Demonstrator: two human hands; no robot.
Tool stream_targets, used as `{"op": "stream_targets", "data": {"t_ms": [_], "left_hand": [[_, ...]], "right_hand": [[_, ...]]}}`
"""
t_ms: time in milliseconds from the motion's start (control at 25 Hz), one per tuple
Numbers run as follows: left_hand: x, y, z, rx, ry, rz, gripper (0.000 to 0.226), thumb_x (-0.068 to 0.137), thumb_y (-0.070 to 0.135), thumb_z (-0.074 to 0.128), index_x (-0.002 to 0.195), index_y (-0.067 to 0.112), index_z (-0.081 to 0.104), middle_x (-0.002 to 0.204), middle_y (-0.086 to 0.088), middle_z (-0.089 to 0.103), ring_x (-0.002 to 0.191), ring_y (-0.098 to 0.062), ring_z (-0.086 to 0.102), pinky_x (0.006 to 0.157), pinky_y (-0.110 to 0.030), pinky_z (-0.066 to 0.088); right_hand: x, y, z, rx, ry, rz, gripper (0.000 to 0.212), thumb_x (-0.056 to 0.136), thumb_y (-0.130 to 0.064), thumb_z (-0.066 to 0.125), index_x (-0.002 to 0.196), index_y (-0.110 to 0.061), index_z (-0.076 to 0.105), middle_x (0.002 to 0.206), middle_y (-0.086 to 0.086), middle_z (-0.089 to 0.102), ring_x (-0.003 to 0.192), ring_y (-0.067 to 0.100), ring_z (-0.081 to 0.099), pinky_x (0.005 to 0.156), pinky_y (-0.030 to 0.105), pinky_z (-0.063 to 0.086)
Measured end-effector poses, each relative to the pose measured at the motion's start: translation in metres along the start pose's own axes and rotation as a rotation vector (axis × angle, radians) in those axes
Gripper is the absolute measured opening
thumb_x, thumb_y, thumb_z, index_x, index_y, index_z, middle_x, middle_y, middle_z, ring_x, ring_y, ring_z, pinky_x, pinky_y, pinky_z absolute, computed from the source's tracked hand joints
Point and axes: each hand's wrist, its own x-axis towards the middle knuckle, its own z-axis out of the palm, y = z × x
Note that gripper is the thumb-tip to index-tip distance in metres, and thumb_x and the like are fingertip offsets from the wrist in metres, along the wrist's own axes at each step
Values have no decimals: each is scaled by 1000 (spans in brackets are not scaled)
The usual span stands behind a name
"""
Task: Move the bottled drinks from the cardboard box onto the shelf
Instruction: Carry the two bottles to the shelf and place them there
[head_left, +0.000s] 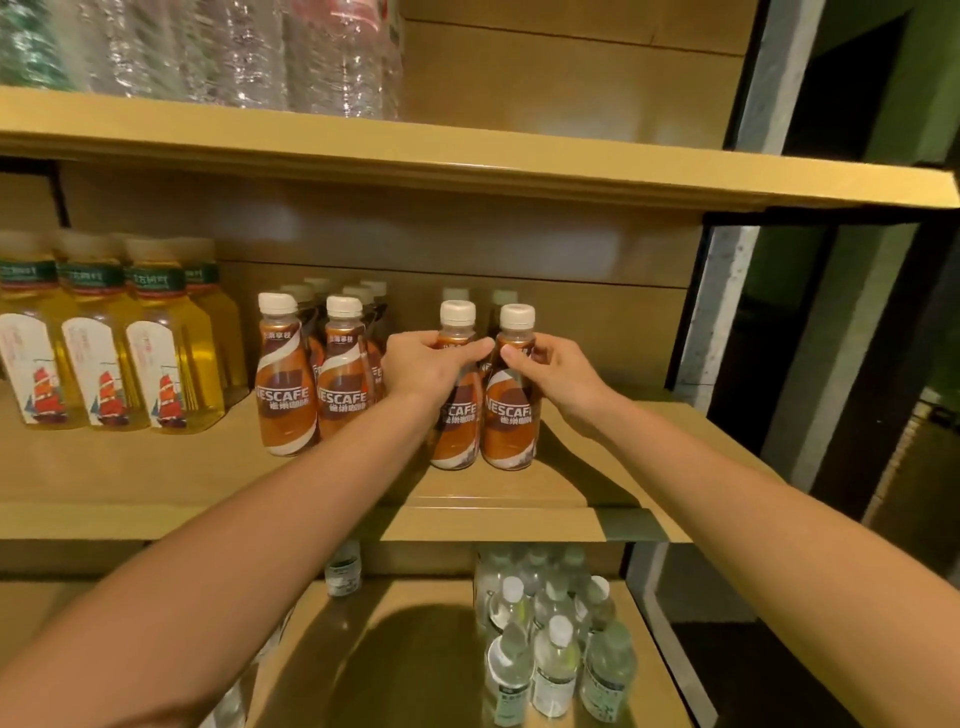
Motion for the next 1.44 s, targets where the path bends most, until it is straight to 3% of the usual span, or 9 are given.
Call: {"op": "stream_targets", "data": {"t_ms": [280, 360, 480, 600, 720, 840, 960, 1080, 1440], "left_hand": [[16, -11, 12, -46, 43, 16, 24, 70, 32, 80, 87, 19, 68, 94, -2, 70, 91, -21, 67, 86, -41, 54], [15, -14, 14, -46, 63, 38, 27, 72, 31, 79, 92, 16, 69, 95, -3, 70, 90, -20, 66, 85, -39, 54], [12, -15, 14, -25, 51, 78, 34, 75, 33, 76, 102, 14, 67, 99, -2, 70, 93, -18, 65, 87, -38, 52], [4, -16, 1, -4, -171, 43, 44, 79, 35, 70, 117, 16, 58, 106, 2, 63, 103, -17, 59, 88, -32, 46], [-10, -30, -16, 150, -386, -6, 55, 77, 23, 75, 125, 18, 48, 108, 4, 57, 107, -16, 54, 92, -32, 41], [-16, -45, -21, 382, -342, 16, 61, 75, 16, 76, 128, 12, 45, 122, -5, 57, 118, -24, 53, 100, -36, 40], [-20, -52, -16, 440, -322, 36, 55, 83, 21, 69, 131, 10, 44, 130, -8, 55, 121, -26, 51, 100, -35, 39], [-15, -61, -10, 450, -323, 54, 53, 87, 25, 64, 134, 11, 42, 134, -8, 53, 123, -26, 49, 101, -36, 39], [26, -91, 2, 527, -318, 114, 49, 86, 41, 61, 125, 14, 52, 120, -6, 62, 110, -24, 57, 98, -41, 46]], "right_hand": [[11, 8, -2, 31, 1, 0, 29, 94, -21, 52, 120, -8, 55, 116, 11, 65, 102, 20, 63, 85, 30, 52], [10, 10, 0, 36, 4, -1, 30, 94, -21, 52, 122, -10, 53, 117, 10, 64, 100, 17, 62, 80, 23, 51], [7, 6, 2, 34, -8, 33, 37, 94, -26, 52, 129, -12, 48, 124, 9, 60, 114, 22, 59, 87, 28, 48], [-3, 6, 4, 17, -19, 116, 57, 92, -35, 53, 141, -14, 33, 138, 6, 49, 126, 23, 49, 94, 30, 41], [-23, 17, 4, -44, -61, 176, 65, 87, -35, 62, 141, -14, 33, 139, 3, 48, 122, 17, 49, 96, 28, 39], [-36, 34, 7, -197, -126, 259, 62, 81, -35, 70, 133, -18, 41, 129, -1, 54, 117, 17, 52, 98, 28, 39], [-31, 55, 18, -399, -46, 301, 56, 77, -52, 67, 121, -23, 51, 125, 2, 61, 115, 22, 55, 104, 44, 41], [-23, 68, 26, -592, 40, 276, 53, 81, -58, 57, 119, -21, 54, 123, 3, 62, 117, 25, 53, 104, 46, 39], [7, 92, 27, -634, 85, 225, 51, 85, -56, 54, 119, -18, 53, 121, 3, 63, 116, 25, 54, 102, 46, 39]]}}
